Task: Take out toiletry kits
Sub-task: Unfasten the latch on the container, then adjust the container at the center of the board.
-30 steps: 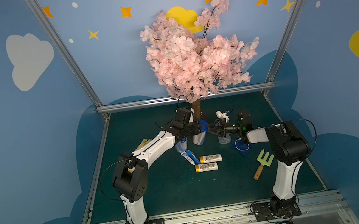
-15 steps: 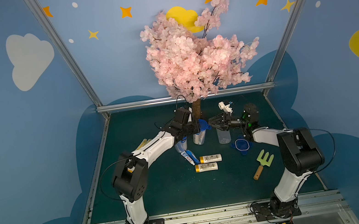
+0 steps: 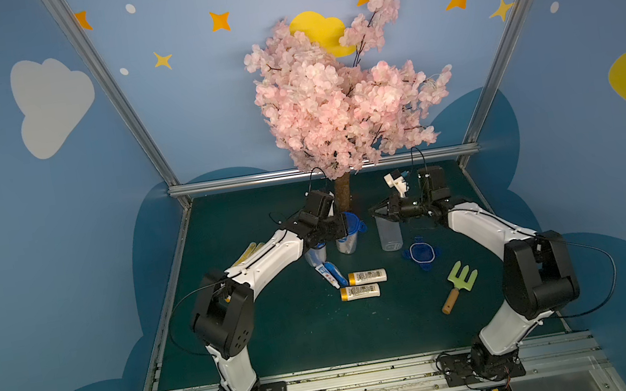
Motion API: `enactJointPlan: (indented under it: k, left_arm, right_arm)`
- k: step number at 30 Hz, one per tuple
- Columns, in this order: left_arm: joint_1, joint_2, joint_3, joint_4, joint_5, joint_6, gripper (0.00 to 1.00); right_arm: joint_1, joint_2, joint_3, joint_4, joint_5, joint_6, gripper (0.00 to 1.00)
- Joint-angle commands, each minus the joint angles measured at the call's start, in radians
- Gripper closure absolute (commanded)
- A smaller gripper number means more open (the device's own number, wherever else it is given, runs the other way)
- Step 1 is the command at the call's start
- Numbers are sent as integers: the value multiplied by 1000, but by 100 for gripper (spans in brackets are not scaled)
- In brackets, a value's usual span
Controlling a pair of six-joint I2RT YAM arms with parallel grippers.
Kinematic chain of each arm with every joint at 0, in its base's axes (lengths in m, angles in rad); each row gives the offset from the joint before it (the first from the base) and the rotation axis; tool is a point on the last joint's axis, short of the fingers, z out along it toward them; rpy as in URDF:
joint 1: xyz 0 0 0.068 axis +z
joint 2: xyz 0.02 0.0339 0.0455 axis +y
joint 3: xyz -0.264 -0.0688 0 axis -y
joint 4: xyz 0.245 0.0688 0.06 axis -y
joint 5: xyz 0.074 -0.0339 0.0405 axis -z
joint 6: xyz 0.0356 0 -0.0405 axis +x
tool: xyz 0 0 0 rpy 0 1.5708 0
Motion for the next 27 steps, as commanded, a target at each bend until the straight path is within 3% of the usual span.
enactJointPlan:
  k: [1,5,14,27]
  left_arm:
    - [-3,23,36,-242,-43,51,98]
    - [-30,-2,114,-257,-40,81,98]
    - [-116,-46,144,-268,-47,108,98]
    - [-88,-24,35,-266,-79,66,98]
  right_arm:
    - [23,18,82,-294,221,-186,100]
    - [56,84,175,-409,333,-238,100]
    - [111,208,329,-494,430,-280,100]
    - [184,205,336,-494,423,-294,100]
